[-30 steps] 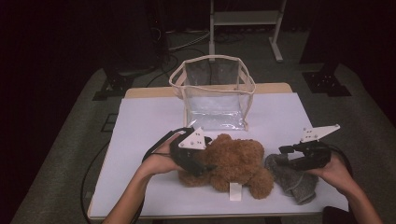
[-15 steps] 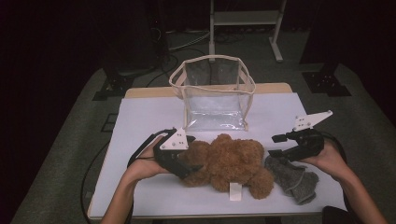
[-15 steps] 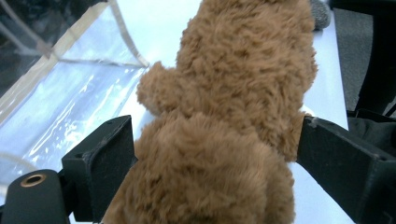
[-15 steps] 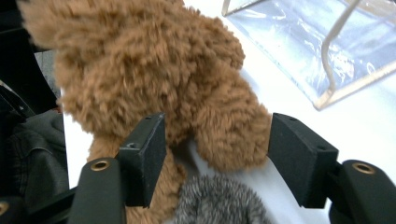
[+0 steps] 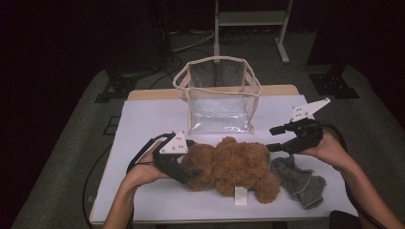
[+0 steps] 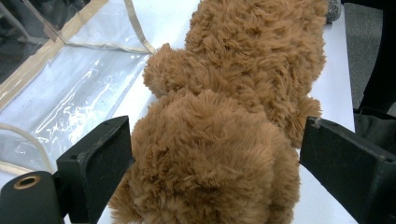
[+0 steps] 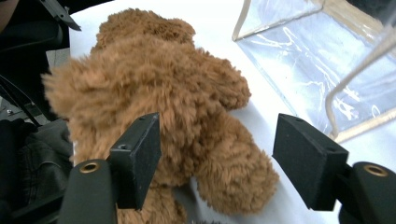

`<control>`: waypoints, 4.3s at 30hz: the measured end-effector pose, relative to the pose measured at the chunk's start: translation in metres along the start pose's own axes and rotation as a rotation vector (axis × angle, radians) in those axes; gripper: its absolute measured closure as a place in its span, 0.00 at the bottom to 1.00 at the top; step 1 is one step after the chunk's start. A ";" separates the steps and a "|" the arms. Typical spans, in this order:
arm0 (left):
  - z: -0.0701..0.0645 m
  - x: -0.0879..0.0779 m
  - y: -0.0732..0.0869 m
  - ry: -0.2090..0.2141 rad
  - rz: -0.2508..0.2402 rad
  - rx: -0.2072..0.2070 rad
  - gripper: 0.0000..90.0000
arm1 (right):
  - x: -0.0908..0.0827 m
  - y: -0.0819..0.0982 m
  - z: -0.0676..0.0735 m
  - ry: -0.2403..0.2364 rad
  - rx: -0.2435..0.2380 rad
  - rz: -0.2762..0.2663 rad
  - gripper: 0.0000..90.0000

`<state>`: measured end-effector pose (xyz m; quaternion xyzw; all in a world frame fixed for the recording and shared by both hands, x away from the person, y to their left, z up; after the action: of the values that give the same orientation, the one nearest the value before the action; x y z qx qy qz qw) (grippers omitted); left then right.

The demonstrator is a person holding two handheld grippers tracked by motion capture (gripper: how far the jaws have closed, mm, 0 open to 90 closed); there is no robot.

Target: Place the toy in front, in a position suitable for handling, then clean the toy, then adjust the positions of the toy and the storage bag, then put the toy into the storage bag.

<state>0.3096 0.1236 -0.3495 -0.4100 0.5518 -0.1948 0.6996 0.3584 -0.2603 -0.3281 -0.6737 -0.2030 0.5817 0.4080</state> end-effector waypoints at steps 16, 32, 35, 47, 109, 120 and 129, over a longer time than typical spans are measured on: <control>0.003 -0.011 0.006 -0.022 -0.012 -0.008 0.09 | 0.011 -0.037 -0.006 -0.042 -0.057 0.016 0.31; 0.009 -0.020 0.015 -0.029 -0.016 -0.023 0.09 | 0.034 -0.070 -0.020 -0.084 -0.101 0.041 0.28; 0.009 -0.021 0.015 -0.029 -0.024 -0.029 0.09 | 0.039 -0.075 -0.022 -0.089 -0.106 0.047 0.28; 0.012 -0.030 0.019 -0.053 -0.026 -0.040 0.04 | 0.052 -0.096 -0.031 -0.099 -0.136 0.058 0.25; 0.015 -0.045 0.029 -0.067 -0.015 -0.044 0.04 | 0.090 -0.181 -0.071 -0.139 -0.229 0.155 0.30; 0.015 -0.046 0.031 -0.073 -0.019 -0.047 0.04 | 0.101 -0.180 -0.092 -0.118 -0.203 0.174 0.31; 0.016 -0.048 0.032 -0.077 -0.017 -0.047 0.04 | 0.112 -0.172 -0.106 -0.114 -0.179 0.191 0.34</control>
<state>0.3036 0.1822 -0.3444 -0.4382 0.5253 -0.1719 0.7089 0.5209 -0.1095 -0.2632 -0.6893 -0.2118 0.6350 0.2769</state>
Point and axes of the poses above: each handheld gripper's, and its own axes: x roughly forward along the jaws, y roughly out of its underside, z roughly to its left, the point moved 1 cm from there along x, roughly forward along the jaws, and after that the axes turned 7 degrees about -x, right-handed, at the moved point
